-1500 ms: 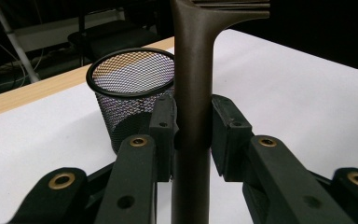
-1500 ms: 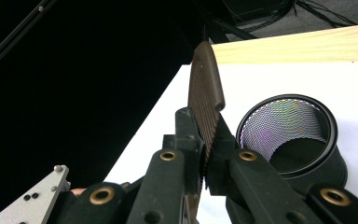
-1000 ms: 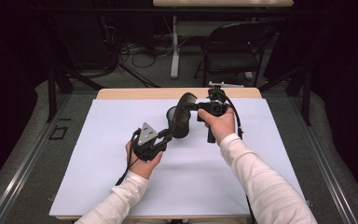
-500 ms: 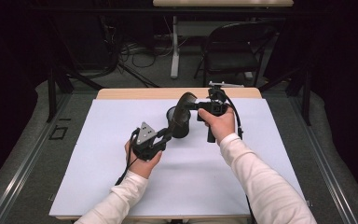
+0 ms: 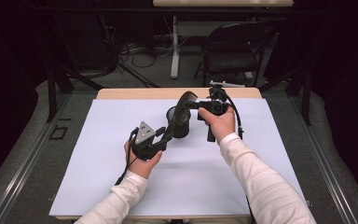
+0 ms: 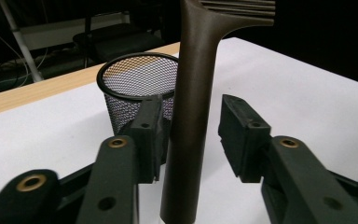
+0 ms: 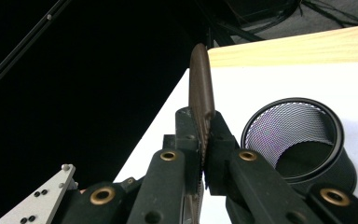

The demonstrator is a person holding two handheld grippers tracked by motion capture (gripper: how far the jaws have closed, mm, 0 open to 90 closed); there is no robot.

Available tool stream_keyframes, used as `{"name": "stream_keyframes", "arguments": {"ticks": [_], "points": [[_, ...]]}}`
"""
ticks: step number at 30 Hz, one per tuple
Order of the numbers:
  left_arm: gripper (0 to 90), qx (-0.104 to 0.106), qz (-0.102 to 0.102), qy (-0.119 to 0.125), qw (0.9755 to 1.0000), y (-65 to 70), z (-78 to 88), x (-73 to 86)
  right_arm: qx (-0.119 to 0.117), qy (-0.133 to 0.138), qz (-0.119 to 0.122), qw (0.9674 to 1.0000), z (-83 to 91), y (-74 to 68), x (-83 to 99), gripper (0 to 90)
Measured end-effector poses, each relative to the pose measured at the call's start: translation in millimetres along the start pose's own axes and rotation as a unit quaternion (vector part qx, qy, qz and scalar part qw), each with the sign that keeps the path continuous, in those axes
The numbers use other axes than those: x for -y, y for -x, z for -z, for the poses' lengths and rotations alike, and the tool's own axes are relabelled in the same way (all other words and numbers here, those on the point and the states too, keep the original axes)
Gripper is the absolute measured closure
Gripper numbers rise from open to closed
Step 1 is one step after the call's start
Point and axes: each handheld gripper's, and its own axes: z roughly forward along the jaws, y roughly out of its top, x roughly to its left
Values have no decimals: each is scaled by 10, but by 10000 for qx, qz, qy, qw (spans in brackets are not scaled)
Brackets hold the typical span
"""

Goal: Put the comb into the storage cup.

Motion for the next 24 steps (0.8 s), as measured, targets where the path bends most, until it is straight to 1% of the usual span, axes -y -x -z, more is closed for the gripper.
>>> {"name": "stream_keyframes", "arguments": {"ticks": [2, 4, 8, 11, 14, 16, 17, 19, 24], "points": [[571, 2, 16, 21, 10000, -2, 6, -4, 15, 31, 28, 10000, 5, 2, -4, 874], [551, -5, 21, 49, 10000, -1, 14, -7, 25, 49, 7, 10000, 8, 7, -13, 874], [489, -10, 60, 132, 9999, 0, 27, -15, 47, 64, 8, 10000, 10, 21, -28, 873], [470, 8, 75, 161, 9998, -7, 40, -23, 58, 71, -17, 10000, 12, 20, -41, 873], [440, -36, 101, 175, 9998, -18, 52, -35, 72, 96, 6, 9999, 10, 21, -51, 874], [426, -105, 62, 157, 9998, -26, 59, -42, 67, 109, 0, 9999, 12, 16, -59, 874], [427, -100, 76, 129, 9998, -31, 64, -44, 74, 109, 10, 9999, 13, 14, -63, 874], [427, -160, 81, 135, 9997, -33, 75, -45, 88, 134, 18, 9999, 17, 11, -72, 873], [414, -206, 81, 144, 9997, -44, 103, -56, 133, 190, 36, 9997, 34, 0, -117, 874]]}}
